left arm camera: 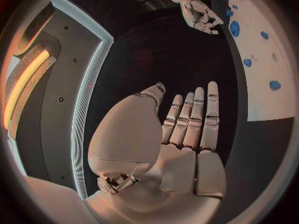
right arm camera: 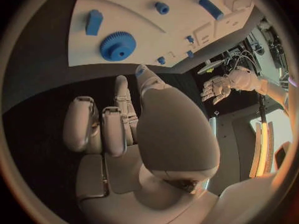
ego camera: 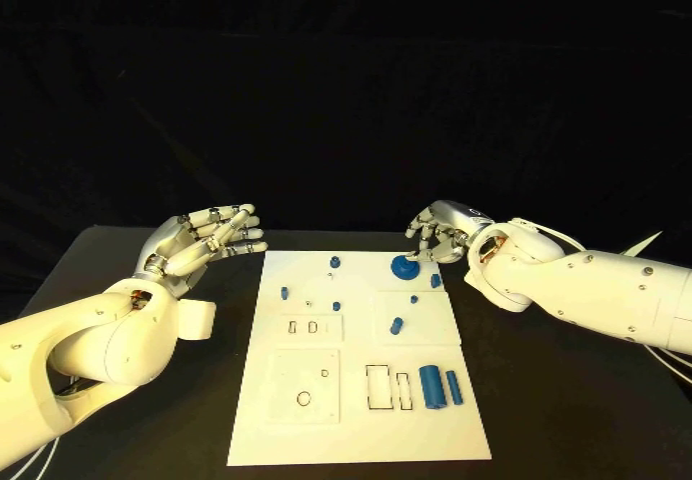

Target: Assemble the parts on the task board

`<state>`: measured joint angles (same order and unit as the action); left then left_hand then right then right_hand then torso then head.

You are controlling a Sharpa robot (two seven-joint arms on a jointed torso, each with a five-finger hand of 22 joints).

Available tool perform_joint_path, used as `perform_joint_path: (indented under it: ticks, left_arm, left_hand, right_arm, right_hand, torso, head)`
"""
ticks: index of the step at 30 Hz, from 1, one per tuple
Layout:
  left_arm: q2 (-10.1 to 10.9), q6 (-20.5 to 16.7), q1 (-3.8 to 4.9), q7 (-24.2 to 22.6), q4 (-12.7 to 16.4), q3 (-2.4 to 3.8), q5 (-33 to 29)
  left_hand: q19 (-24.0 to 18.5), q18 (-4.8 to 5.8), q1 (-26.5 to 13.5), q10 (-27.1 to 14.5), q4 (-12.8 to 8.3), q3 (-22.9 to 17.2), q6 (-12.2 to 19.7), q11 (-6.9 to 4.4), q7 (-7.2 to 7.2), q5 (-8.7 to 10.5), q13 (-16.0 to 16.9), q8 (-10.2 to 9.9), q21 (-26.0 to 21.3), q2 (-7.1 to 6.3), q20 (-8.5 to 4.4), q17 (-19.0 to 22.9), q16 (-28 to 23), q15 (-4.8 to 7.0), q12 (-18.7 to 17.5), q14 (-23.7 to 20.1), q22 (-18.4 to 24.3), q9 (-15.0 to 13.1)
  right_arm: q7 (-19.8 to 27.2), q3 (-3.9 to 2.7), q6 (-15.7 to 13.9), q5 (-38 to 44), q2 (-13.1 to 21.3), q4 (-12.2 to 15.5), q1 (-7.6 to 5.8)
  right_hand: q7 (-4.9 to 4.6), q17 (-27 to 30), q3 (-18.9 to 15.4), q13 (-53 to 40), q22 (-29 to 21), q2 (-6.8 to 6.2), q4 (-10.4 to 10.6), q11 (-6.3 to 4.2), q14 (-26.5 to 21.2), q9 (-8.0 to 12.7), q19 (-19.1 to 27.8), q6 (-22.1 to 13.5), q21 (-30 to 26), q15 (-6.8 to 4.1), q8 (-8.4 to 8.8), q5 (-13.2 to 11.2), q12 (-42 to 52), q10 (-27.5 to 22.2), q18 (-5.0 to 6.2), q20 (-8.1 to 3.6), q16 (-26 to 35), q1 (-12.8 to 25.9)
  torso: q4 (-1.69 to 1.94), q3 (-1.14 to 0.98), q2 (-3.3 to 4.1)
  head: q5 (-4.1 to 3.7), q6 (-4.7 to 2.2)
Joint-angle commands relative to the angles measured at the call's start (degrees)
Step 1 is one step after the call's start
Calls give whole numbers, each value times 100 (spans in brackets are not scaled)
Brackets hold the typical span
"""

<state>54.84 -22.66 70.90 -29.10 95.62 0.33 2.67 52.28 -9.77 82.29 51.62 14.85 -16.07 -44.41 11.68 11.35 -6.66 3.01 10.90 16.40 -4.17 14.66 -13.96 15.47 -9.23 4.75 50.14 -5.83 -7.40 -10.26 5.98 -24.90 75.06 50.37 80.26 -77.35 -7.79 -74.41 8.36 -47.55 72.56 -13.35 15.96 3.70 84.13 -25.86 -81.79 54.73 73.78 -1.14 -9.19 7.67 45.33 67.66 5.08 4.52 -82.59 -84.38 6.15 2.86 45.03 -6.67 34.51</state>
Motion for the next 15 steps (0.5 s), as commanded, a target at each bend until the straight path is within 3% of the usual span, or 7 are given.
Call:
perform_joint_path:
  ticks: [1, 3, 6, 7, 9, 15]
  left_arm:
    - [-23, 35, 8, -9, -9, 4, 14]
    - [-37, 46, 7, -6, -15, 3, 15]
    - [-56, 58, 6, -1, -22, 3, 16]
    - [-59, 60, 6, -1, -23, 3, 17]
    - [-74, 67, 6, 3, -32, 2, 17]
    - [-104, 75, 4, 9, -61, 2, 18]
  left_hand:
    - [-31, -65, 5, -17, -43, -97, 55, 26, 240, -65, 73, 36, 29, -42, 16, -97, -22, -19, -89, -50, -15, -79]
    - [-31, -65, 5, -17, -43, -97, 55, 26, 240, -65, 73, 36, 29, -42, 16, -97, -22, -19, -89, -50, -15, -79]
    - [-31, -65, 15, -18, -52, -102, 54, 27, 233, -65, 74, 37, 28, -43, 16, -100, -21, -20, -89, -52, -13, -80]
    - [-31, -65, 15, -18, -52, -102, 54, 27, 233, -65, 74, 37, 28, -43, 16, -100, -21, -20, -89, -52, -13, -80]
    - [-31, -65, 15, -18, -52, -102, 54, 27, 233, -65, 74, 37, 28, -43, 16, -100, -21, -20, -89, -52, -13, -80]
    - [-31, -65, 15, -18, -52, -102, 54, 27, 233, -65, 74, 37, 28, -43, 16, -100, -21, -20, -89, -52, -13, -80]
  right_arm:
    - [-31, -4, 242, -117, 34, -64, -8]
    - [-39, -4, 339, -147, 11, -153, -11]
    - [-43, -4, 429, -170, -56, -259, -7]
    - [-43, -4, 440, -175, -68, -274, -6]
    - [-45, -3, 480, -203, -128, -341, 4]
    - [-65, 0, 530, -367, -266, -466, 33]
  right_hand:
    - [-41, -486, -255, -1043, 255, 90, 40, -27, 373, -119, -151, -447, 272, 29, -207, 66, 1438, 398, -152, 28, -305, 71]
    - [-74, -898, -304, -1939, 473, 95, 52, -6, 449, -158, -219, -511, 455, 51, -316, 59, 2305, 705, -196, 68, -483, 134]
    - [-84, -1119, -329, -2342, 640, 105, 57, 11, 492, -175, -283, -541, 602, 68, -378, 55, 2690, 880, -231, 85, -574, 179]
    - [-87, -1176, -331, -2435, 685, 113, 58, 14, 504, -179, -301, -548, 642, 72, -395, 55, 2779, 923, -240, 89, -597, 192]
    - [-92, -1326, -336, -2637, 787, 121, 59, 22, 536, -183, -343, -563, 733, 80, -423, 55, 2971, 1034, -263, 98, -655, 214]
    - [-108, -1559, -324, -3067, 977, 148, 56, 41, 587, -185, -424, -605, 904, 103, -469, 56, 3378, 1301, -305, 120, -741, 237]
  torso:
    - [-38, -75, -2]
    - [-44, -96, 5]
    - [-42, -117, 10]
    - [-33, -100, 5]
    - [-24, -119, 11]
    - [4, -148, 23]
  head:
    - [1, 15]
    - [7, 12]
    - [16, 24]
    - [14, 30]
    - [15, 41]
    - [10, 53]
